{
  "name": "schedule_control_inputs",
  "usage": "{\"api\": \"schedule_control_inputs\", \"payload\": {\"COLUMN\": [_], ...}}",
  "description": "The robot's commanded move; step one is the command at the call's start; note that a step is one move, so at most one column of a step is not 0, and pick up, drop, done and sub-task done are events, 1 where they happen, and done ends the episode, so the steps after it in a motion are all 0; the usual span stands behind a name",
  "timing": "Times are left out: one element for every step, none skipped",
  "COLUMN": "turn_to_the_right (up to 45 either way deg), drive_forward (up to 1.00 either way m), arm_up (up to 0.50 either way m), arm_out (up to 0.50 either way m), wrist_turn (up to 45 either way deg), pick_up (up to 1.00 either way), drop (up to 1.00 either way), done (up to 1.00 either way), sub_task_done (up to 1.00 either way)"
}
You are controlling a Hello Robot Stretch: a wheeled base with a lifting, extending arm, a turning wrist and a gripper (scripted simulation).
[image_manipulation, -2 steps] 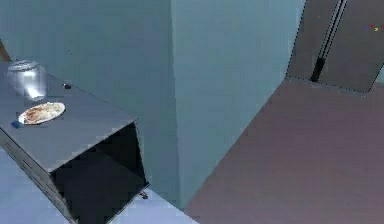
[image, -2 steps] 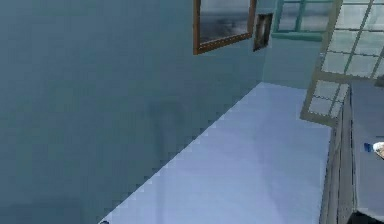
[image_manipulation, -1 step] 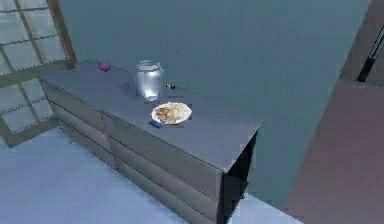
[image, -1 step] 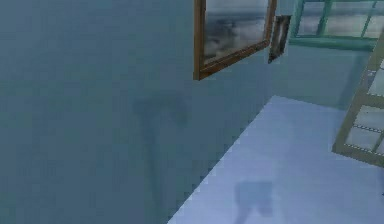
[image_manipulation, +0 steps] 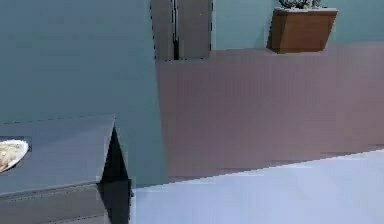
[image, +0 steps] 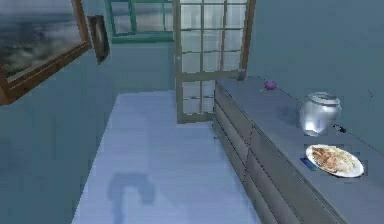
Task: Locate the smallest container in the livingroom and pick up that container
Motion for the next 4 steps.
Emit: {"api": "schedule_control_inputs", "payload": {"turn_to_the_right": [24.0,0.0,-45.0,-27.0], "drive_forward": [0.0,0.35,0.0,0.0], "arm_up": [0.0,0.0,0.0,0.0], "arm_out": [0.0,0.0,0.0,0.0], "wrist_turn": [0.0,0.0,0.0,0.0], "pick_up": [0.0,0.0,0.0,0.0], "drop": [0.0,0.0,0.0,0.0], "done": [0.0,0.0,0.0,0.0], "sub_task_done": [0.0,0.0,0.0,0.0]}}
